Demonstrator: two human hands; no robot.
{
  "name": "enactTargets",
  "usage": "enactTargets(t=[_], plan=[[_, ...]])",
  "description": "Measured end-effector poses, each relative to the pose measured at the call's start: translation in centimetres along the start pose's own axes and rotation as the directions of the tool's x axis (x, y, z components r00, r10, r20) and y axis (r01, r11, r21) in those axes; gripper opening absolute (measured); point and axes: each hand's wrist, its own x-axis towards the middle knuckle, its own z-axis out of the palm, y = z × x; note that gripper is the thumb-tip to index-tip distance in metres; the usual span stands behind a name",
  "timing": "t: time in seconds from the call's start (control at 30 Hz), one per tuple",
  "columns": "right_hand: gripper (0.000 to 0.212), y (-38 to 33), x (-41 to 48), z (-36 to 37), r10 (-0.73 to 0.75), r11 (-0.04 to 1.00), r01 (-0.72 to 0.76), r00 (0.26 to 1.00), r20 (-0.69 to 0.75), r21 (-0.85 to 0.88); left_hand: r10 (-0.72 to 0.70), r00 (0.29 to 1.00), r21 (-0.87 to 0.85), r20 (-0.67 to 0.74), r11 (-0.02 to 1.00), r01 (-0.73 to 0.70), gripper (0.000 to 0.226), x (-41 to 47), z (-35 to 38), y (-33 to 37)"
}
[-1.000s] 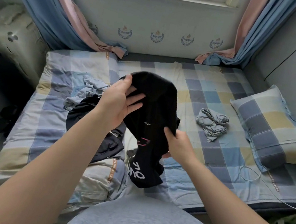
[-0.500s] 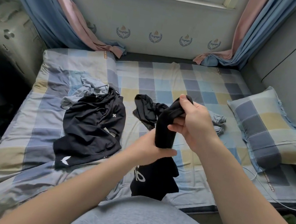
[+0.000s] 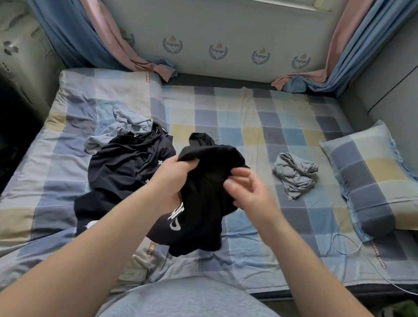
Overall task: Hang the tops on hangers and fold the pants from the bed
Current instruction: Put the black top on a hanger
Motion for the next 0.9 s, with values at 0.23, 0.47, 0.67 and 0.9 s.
enactTargets(t=[0.23, 0.47, 0.67, 0.9], plan=[[0.024, 5.7, 0.3, 2.3, 0.132, 0.964, -0.112, 0.989, 0.07, -0.239, -0.19, 0.982, -0.224, -0.022, 0.958, 0.18, 0.027, -0.7, 0.3, 1.9], [0.02, 2.5, 1.1, 0.7, 0.018, 1.0, -0.017, 0.997, -0.08, 0.01, -0.052, 0.994, -0.272, 0.096, 0.959, 0.076, 0.045, 0.2, -2.7, 2.1], [0.019, -1.9, 2.2, 0.6, 0.085, 0.954, -0.026, 0.978, -0.19, 0.297, -0.063, 0.971, 0.377, 0.23, 0.926, -0.03, 0.045, -0.6, -2.0, -1.5], [0.021, -4.7, 1.7, 0.9, 0.137, 0.817, -0.025, 0.979, -0.152, 0.577, 0.144, 0.937, 0.641, 0.319, 0.696, -0.324, 0.071, -1.1, 0.8, -5.5]])
